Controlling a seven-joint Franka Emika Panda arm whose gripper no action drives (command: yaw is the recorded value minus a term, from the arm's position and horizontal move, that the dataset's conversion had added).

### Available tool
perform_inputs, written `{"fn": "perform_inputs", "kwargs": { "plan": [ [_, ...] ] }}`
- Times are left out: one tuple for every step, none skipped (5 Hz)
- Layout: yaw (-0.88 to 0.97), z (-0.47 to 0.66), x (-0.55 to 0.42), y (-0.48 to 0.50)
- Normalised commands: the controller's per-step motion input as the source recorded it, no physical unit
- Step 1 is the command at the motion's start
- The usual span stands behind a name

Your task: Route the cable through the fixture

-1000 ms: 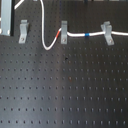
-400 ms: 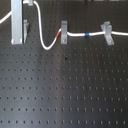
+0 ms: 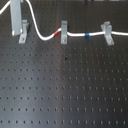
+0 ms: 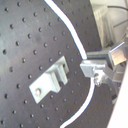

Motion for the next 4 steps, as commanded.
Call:
{"fn": "perform_inputs", "kwargs": {
  "plan": [
    [-0.55, 0.29, -0.432, 0.175],
    [-0.44, 0.22, -0.233, 0.279],
    [-0.29, 0.16, -0.143, 0.171],
    [-0.23, 0.20, -0.070, 0.066]
  ]
}}
